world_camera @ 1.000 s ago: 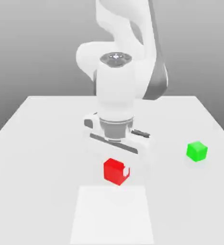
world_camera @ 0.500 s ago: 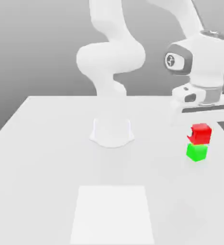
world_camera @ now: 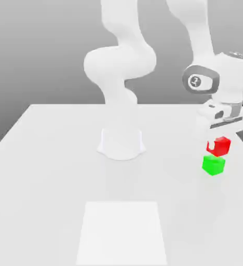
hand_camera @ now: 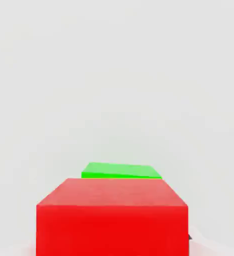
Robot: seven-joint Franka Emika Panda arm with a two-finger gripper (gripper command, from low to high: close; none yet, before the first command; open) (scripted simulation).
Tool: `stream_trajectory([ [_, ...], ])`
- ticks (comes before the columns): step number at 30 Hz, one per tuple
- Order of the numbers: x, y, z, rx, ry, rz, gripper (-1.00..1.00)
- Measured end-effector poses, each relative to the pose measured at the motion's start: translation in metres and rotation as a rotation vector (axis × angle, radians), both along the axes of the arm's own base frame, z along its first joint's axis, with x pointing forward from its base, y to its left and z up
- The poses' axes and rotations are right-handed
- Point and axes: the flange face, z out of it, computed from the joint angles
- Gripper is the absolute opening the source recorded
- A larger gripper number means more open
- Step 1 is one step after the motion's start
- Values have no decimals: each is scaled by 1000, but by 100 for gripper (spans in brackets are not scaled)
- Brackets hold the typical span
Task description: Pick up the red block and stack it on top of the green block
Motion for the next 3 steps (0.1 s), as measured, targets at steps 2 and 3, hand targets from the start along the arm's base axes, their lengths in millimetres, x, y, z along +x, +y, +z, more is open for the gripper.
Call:
stream_trajectory([
  [2,1,-1,-4,0,2,-3,100],
  [3,0,-1,-4,0,2,-3,100],
])
